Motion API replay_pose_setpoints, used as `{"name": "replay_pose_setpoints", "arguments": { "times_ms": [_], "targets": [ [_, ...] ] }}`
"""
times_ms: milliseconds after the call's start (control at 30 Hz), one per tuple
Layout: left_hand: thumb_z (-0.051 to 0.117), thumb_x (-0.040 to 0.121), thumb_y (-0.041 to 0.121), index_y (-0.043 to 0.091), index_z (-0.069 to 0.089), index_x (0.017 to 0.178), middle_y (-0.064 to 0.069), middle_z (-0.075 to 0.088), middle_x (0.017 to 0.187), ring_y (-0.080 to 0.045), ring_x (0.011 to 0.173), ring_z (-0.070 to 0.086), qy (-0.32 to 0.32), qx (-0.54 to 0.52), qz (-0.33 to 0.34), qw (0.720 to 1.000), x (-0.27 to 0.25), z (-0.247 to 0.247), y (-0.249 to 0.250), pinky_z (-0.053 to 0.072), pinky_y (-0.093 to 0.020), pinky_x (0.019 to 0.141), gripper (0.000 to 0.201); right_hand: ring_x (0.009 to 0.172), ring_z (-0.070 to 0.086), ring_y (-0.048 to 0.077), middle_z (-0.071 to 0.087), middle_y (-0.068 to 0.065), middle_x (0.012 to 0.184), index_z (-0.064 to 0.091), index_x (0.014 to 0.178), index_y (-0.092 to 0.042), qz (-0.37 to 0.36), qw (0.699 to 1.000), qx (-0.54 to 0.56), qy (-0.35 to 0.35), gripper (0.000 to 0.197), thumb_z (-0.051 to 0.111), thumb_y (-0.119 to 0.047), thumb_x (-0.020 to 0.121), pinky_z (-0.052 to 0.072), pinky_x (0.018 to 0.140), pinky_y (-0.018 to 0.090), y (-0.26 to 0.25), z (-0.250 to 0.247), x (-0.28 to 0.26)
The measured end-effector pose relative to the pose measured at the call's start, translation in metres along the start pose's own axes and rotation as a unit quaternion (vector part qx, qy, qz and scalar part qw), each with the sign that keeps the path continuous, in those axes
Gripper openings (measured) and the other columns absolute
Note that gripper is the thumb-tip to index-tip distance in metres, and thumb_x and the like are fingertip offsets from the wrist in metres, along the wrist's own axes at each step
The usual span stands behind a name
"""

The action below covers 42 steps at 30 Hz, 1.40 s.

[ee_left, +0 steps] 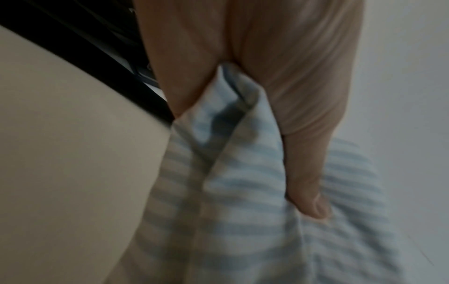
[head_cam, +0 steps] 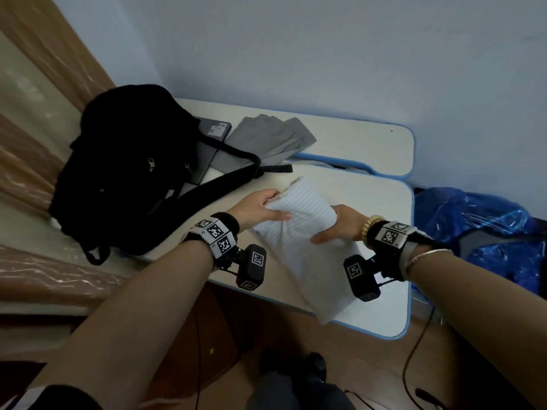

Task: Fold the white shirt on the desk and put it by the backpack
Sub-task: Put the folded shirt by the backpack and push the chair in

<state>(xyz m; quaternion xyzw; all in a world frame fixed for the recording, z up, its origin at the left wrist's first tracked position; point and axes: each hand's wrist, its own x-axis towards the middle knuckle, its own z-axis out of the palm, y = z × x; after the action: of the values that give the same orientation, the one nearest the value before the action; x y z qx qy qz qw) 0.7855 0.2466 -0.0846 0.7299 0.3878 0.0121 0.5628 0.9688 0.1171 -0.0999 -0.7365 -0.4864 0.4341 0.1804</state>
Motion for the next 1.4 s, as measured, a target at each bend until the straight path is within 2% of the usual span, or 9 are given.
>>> {"name": "replay_pose_setpoints", "arguments": {
  "times_ms": [100,200,333,600,733,833,1133,1267,1400],
  "targets": [
    [0.078,0.075,0.019,0.001,0.062,0.108,-0.009,0.067,0.102,-0.021,0.092,0.063,0.042,0.002,-0.008,0.999,-0.020,-0.018,-0.013,0.050,-0.034,0.083,0.041,0.072,0.057,0.010,0.065,0.000,0.086,0.068,0.083,-0.019,-0.005,0.999,0.045,0.010,0.022,0.083,-0.019,0.068,0.041,0.074,0.024,-0.021,0.017,0.004],
    [0.080,0.074,0.021,0.007,0.063,0.113,-0.009,0.069,0.111,-0.022,0.099,0.066,0.071,-0.012,-0.018,0.997,-0.040,-0.037,-0.025,0.053,-0.037,0.089,0.045,0.079,0.058,0.014,0.064,0.001,0.088,0.071,0.096,-0.009,-0.024,0.998,0.049,0.013,0.028,0.080,-0.017,0.071,0.041,0.075,0.025,-0.045,0.033,0.008],
    [0.079,0.075,0.024,0.014,0.059,0.116,0.003,0.064,0.102,-0.005,0.086,0.060,0.095,0.009,-0.027,0.995,-0.067,-0.066,-0.042,0.047,-0.018,0.070,0.047,0.086,0.057,0.016,0.063,0.002,0.093,0.068,0.105,-0.006,-0.046,0.998,0.029,0.011,0.033,0.077,-0.016,0.075,0.040,0.077,0.025,-0.076,0.054,0.014],
    [0.069,0.082,0.008,0.011,0.046,0.130,-0.010,0.060,0.123,-0.017,0.098,0.058,0.077,0.051,-0.073,0.993,-0.103,-0.143,-0.108,0.048,-0.022,0.070,0.054,0.089,0.054,0.014,0.066,0.015,0.110,0.064,0.109,0.000,-0.081,0.996,0.024,0.031,0.032,0.072,-0.011,0.080,0.039,0.076,0.022,-0.136,0.101,0.033],
    [0.070,0.084,0.027,0.009,0.040,0.136,-0.010,0.052,0.133,-0.020,0.115,0.052,0.154,0.104,-0.093,0.978,-0.109,-0.193,-0.142,0.044,-0.029,0.091,0.063,0.088,0.055,0.017,0.066,0.017,0.107,0.064,0.106,0.001,-0.060,0.996,0.045,0.051,0.029,0.071,-0.011,0.080,0.041,0.075,0.025,-0.166,0.122,0.048],
    [0.058,0.089,0.044,0.016,0.044,0.134,-0.009,0.040,0.143,-0.029,0.132,0.036,0.214,0.300,-0.132,0.920,-0.113,-0.232,-0.175,0.037,-0.041,0.105,0.055,0.091,0.054,0.016,0.062,0.008,0.104,0.063,0.111,-0.002,-0.023,0.999,0.026,0.038,0.033,0.070,-0.016,0.082,0.039,0.079,0.027,-0.185,0.132,0.060],
    [0.028,0.098,0.052,0.032,0.019,0.149,-0.004,-0.008,0.160,-0.027,0.147,-0.009,-0.013,0.538,-0.186,0.822,-0.108,-0.287,-0.232,0.000,-0.054,0.117,0.055,0.097,0.056,0.018,0.063,0.005,0.108,0.063,0.111,-0.008,0.007,0.999,0.004,0.034,0.035,0.071,-0.022,0.081,0.041,0.084,0.028,-0.215,0.163,0.083],
    [0.028,0.102,0.035,0.022,0.024,0.148,-0.001,0.001,0.161,-0.018,0.148,0.003,0.021,0.566,-0.099,0.818,-0.110,-0.289,-0.244,0.000,-0.054,0.118,0.048,0.098,0.055,0.017,0.060,0.000,0.105,0.063,0.112,-0.010,0.024,0.999,0.003,0.021,0.036,0.071,-0.025,0.080,0.042,0.086,0.030,-0.223,0.170,0.088],
    [0.038,0.100,0.023,0.016,0.036,0.142,-0.004,0.031,0.149,-0.022,0.135,0.034,0.106,0.546,0.010,0.831,-0.114,-0.301,-0.245,0.020,-0.043,0.114,0.042,0.098,0.058,0.020,0.063,0.002,0.105,0.064,0.108,-0.011,0.024,1.000,-0.003,0.011,0.034,0.072,-0.027,0.079,0.044,0.085,0.031,-0.234,0.180,0.093]
  ]
}}
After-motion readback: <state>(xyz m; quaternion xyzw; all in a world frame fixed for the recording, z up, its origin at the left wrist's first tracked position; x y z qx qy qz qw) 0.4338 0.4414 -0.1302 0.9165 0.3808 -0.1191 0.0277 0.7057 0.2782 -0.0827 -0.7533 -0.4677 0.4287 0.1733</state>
